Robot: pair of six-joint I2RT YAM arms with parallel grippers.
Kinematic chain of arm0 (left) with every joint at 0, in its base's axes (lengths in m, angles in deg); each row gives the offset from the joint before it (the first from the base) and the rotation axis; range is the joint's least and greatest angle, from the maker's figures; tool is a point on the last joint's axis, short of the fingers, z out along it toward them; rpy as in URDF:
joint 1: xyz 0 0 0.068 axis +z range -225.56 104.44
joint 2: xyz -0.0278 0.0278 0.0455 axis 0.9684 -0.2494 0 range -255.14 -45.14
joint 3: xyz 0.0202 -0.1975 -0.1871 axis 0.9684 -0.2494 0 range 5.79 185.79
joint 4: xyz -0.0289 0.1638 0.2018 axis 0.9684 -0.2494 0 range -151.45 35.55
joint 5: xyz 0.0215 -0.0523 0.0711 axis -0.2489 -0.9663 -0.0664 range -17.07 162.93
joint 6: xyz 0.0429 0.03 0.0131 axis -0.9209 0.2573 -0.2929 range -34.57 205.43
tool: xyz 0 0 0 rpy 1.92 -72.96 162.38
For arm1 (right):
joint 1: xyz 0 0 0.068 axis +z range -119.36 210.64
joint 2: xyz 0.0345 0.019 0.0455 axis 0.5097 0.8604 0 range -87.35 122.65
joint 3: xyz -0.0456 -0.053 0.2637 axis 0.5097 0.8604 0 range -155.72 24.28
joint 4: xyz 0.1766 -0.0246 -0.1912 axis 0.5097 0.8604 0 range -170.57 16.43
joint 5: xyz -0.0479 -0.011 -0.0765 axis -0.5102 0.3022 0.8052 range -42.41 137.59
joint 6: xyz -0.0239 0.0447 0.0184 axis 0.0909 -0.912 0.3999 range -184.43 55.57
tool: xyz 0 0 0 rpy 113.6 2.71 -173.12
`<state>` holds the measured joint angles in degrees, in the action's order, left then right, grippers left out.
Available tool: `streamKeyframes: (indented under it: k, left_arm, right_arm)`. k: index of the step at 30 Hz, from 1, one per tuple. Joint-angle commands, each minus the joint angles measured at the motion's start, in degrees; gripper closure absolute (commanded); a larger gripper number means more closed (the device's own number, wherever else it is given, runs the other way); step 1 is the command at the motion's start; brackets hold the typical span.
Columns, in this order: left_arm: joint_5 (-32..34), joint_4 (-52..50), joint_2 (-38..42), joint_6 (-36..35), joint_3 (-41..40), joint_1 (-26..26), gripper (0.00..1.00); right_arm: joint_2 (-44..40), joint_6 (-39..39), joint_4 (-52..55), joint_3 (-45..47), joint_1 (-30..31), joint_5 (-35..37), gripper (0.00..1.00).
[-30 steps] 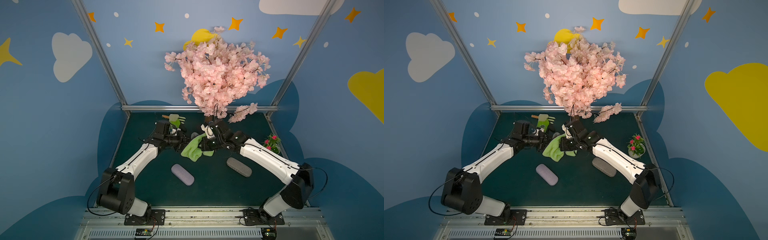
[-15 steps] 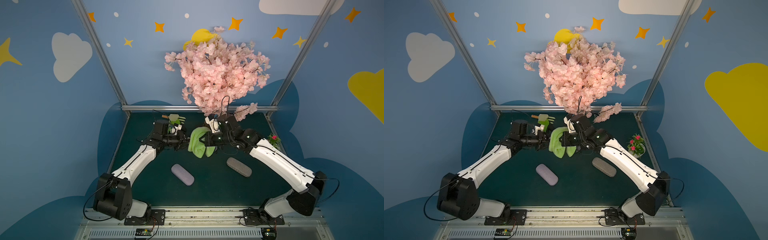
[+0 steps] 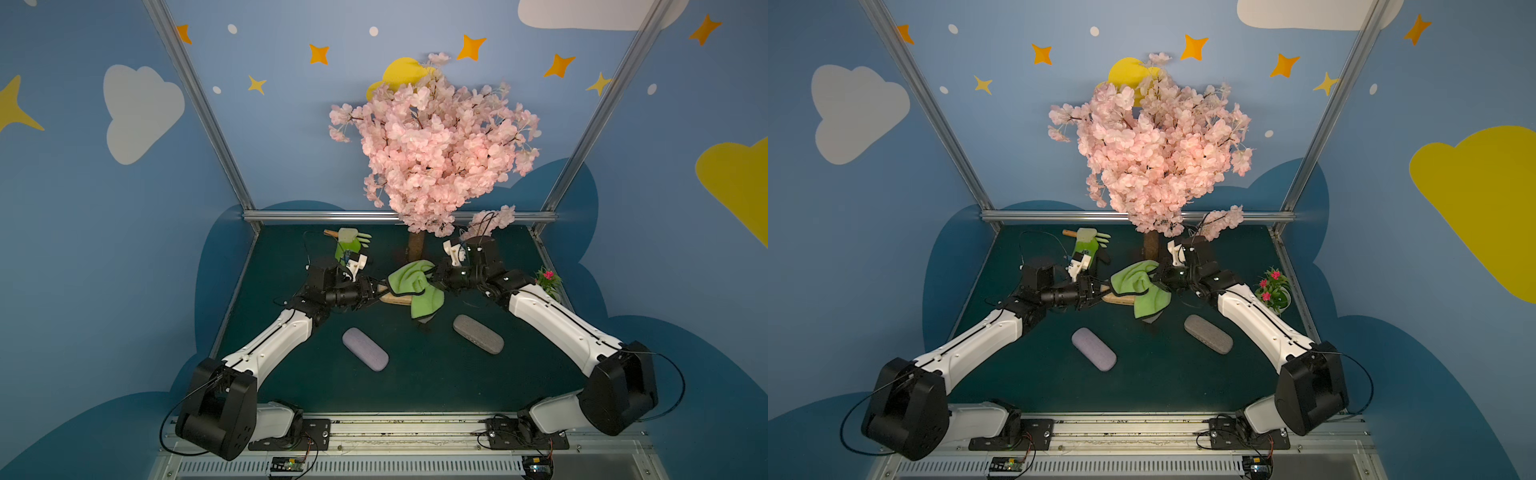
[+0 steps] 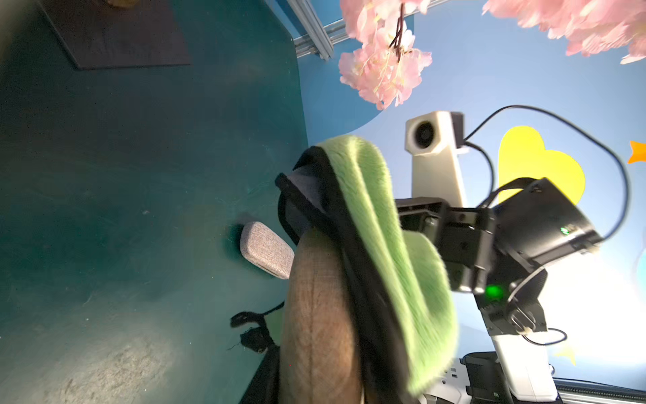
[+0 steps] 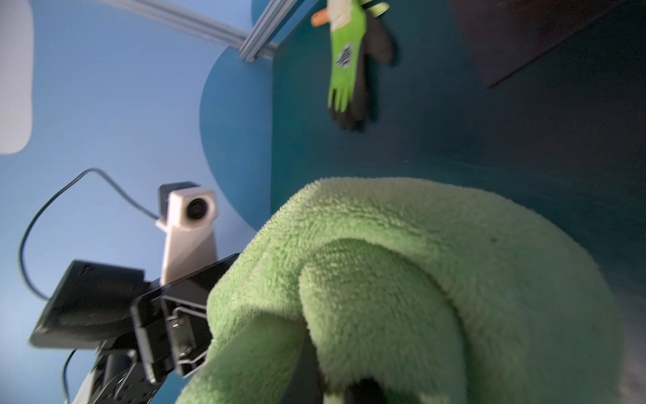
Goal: Wipe the eyeglass case
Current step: Wipe the dirt from the eyeglass case.
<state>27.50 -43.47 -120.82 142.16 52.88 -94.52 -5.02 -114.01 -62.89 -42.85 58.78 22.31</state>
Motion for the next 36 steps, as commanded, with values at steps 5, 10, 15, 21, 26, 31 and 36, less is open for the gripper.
streamKeyframes:
  k: [5, 10, 15, 21, 26, 31, 36]
  left_arm:
    - [-0.4, 0.0, 6.5, -13.3, 2.8, -0.1, 0.97]
    - [1.6, 1.7, 7.7, -21.6, 0.7, -2.8, 0.97]
    - [5.0, -0.5, 8.6, -29.2, 1.0, -4.8, 0.97]
    - [7.5, 0.7, 11.8, -33.7, -1.0, -5.6, 0.97]
    - [8.2, -1.4, 12.3, -36.0, -1.4, -5.6, 0.97]
    - [10.9, -11.0, 11.1, -43.5, 0.8, -5.7, 0.97]
    - [13.2, -13.7, 9.5, -46.4, 1.7, -6.1, 0.97]
  right_arm:
    - [-3.5, 7.0, 13.0, -8.2, 6.1, 9.6, 1.00]
    - [0.7, -4.1, -2.7, -9.6, 15.4, -0.3, 1.00]
    - [8.9, -16.6, -17.4, -10.8, 20.2, -11.0, 1.00]
    - [7.1, -16.0, -15.7, -1.7, 13.9, -10.1, 1.00]
    - [1.2, 1.6, 8.9, -2.8, 9.6, 5.2, 1.00]
    - [-3.6, 9.9, 18.6, -7.4, 9.7, 14.4, 1.00]
    - [-4.2, 14.2, 16.9, -14.2, 14.6, 10.8, 1.00]
